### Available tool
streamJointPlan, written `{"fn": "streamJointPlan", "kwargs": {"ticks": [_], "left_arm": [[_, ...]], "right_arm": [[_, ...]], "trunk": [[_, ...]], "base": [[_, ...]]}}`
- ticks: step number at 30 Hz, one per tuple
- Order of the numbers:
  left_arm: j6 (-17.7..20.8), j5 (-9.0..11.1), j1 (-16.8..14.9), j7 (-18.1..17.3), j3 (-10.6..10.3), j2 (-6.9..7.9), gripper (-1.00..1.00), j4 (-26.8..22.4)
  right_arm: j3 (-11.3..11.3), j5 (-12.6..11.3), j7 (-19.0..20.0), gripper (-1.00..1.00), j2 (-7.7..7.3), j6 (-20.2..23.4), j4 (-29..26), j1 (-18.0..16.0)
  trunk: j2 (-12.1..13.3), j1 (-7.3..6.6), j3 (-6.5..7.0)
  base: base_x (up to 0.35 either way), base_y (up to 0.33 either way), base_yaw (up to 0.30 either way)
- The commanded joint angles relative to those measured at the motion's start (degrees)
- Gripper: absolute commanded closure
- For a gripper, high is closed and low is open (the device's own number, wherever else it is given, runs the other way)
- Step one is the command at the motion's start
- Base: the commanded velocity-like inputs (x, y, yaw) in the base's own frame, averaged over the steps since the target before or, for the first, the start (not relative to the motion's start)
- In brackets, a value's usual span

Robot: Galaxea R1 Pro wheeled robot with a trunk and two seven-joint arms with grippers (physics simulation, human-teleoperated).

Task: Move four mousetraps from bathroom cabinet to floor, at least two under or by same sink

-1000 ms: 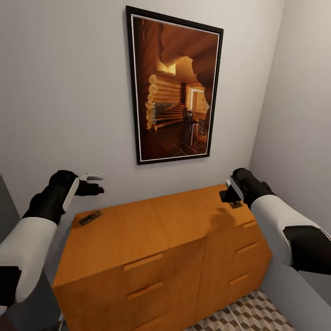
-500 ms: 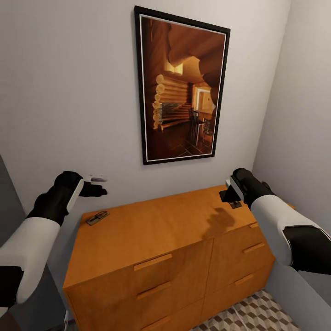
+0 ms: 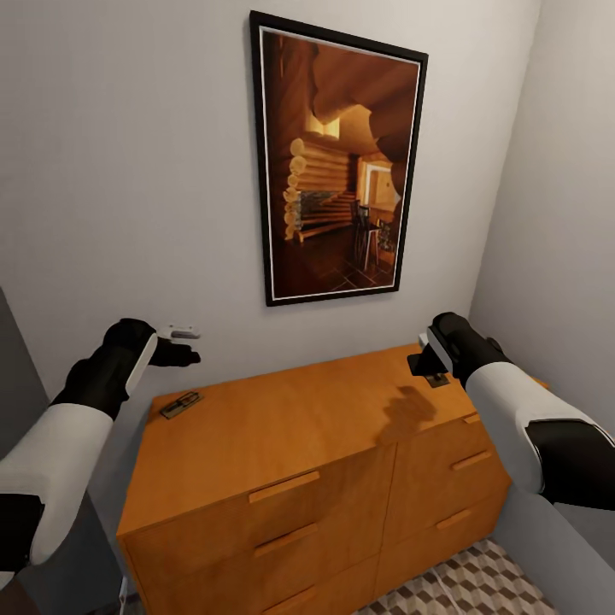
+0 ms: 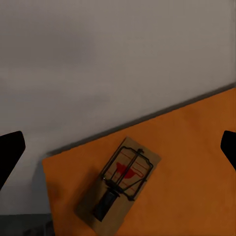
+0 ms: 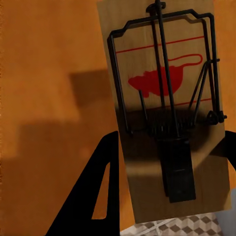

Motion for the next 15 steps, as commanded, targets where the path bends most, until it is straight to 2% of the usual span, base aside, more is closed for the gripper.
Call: {"fn": "streamJointPlan", "kwargs": {"ticks": [1, 3, 9, 15], "left_arm": [[0.22, 0.24, -0.05, 0.07, -0.18, 0.07, -1.00, -0.04], [-0.02, 0.17, 0.13, -0.39, -0.24, -0.07, -1.00, 0.50], [0.02, 0.21, 0.13, 0.05, -0.05, -0.09, -1.00, 0.21], [0.04, 0.23, 0.13, 0.30, 0.05, -0.11, -1.00, 0.70]], "right_arm": [[0.38, 0.42, 0.65, 1.00, -0.06, 0.25, -0.06, -0.04], [0.20, 0.60, 0.88, 1.00, 0.39, 0.25, 0.37, -0.04], [0.20, 0.64, 0.88, 1.00, 0.41, 0.25, 0.37, -0.04], [0.20, 0.66, 0.88, 1.00, -0.15, 0.25, 0.31, -0.04]], "trunk": [[-0.04, 0.00, -0.07], [-0.04, 0.00, -0.07], [-0.04, 0.00, -0.07], [-0.04, 0.00, -0.07]], "base": [[0.000, 0.000, 0.000], [0.000, 0.000, 0.000], [0.000, 0.000, 0.000], [0.000, 0.000, 0.000]]}}
